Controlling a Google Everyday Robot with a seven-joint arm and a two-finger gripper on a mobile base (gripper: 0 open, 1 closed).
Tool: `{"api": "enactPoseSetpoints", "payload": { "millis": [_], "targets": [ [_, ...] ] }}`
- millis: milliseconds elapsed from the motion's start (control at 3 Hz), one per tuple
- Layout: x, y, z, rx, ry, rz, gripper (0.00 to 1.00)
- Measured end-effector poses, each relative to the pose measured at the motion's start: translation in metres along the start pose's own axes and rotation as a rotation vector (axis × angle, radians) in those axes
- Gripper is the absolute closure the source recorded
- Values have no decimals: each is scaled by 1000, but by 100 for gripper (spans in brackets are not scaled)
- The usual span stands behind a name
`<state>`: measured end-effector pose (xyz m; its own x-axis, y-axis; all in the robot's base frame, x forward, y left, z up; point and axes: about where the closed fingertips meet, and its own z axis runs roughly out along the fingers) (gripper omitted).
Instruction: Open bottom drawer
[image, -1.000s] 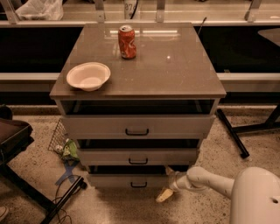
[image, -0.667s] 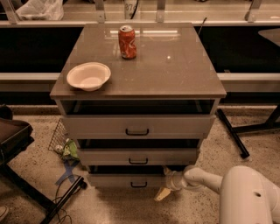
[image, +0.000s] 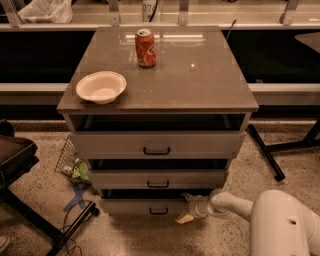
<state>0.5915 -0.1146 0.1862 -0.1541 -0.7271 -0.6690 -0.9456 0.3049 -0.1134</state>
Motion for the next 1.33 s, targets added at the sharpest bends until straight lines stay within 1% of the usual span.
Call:
{"api": "enactPoseSetpoints", "payload": {
  "millis": [667,1000,1333],
  "targets": [
    [-1,3,3,-7,-2,0,72],
    [1,12,-1,-16,-2,5,95],
    [15,30,-24,-32,25,16,100]
  ]
}}
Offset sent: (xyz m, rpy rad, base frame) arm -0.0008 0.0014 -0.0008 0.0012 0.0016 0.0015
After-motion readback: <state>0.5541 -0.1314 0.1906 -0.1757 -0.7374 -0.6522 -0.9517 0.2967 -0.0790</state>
